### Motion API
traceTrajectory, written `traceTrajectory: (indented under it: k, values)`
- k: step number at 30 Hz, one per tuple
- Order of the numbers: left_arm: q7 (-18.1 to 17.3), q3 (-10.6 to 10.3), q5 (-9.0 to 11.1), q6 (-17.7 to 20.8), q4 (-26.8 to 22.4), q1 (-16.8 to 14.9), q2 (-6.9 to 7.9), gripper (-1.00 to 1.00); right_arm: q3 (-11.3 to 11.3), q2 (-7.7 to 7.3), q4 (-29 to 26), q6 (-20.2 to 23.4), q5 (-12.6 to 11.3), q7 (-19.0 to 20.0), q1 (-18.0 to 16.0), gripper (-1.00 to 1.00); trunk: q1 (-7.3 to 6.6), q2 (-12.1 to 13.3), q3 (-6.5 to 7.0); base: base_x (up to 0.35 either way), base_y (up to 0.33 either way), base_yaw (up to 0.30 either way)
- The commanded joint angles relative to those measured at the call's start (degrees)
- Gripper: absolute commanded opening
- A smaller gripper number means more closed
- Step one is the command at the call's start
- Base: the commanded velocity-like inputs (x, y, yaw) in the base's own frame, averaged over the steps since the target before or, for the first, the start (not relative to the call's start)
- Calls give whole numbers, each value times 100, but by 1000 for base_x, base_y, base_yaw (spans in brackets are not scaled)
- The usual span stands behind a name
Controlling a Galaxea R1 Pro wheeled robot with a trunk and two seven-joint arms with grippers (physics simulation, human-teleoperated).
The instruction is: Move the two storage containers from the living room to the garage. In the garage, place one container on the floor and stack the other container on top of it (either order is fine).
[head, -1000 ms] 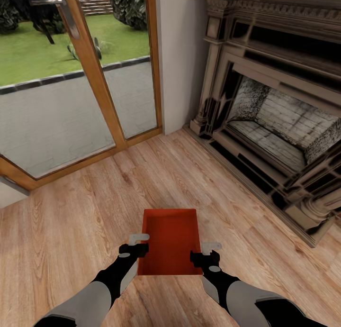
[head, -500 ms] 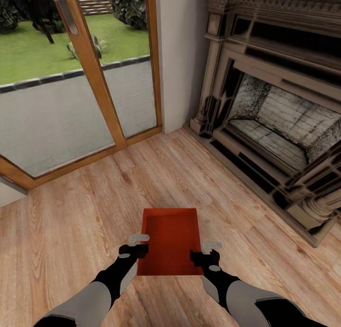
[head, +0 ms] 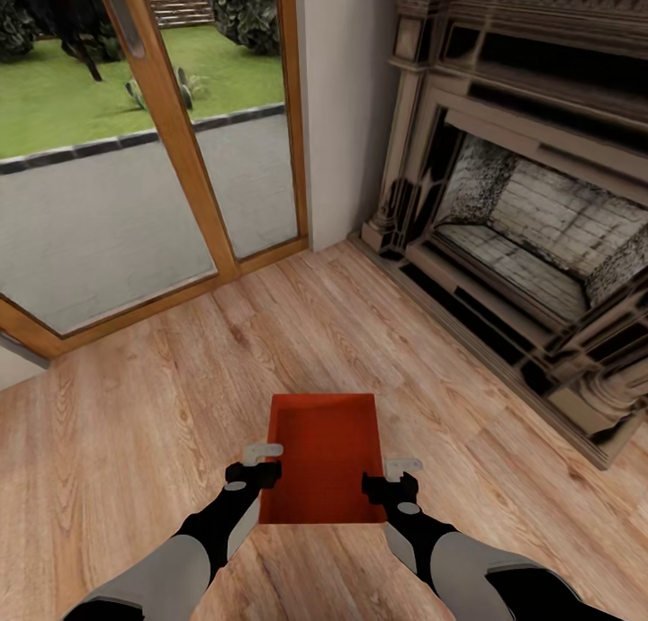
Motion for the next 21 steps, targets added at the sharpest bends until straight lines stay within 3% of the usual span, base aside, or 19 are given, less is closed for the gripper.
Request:
traceTrajectory:
  k: [1,21]
  values:
    - [40,-47,35,6,-2,-2,4,100,12,3,6,-10,25,-32,-4,100,22,-44,-22,0,0,0]
    - [40,-52,112,-28,32,-2,7,100,11,-67,-246,-27,29,-32,-4,100,462,-846,-381,0,0,0]
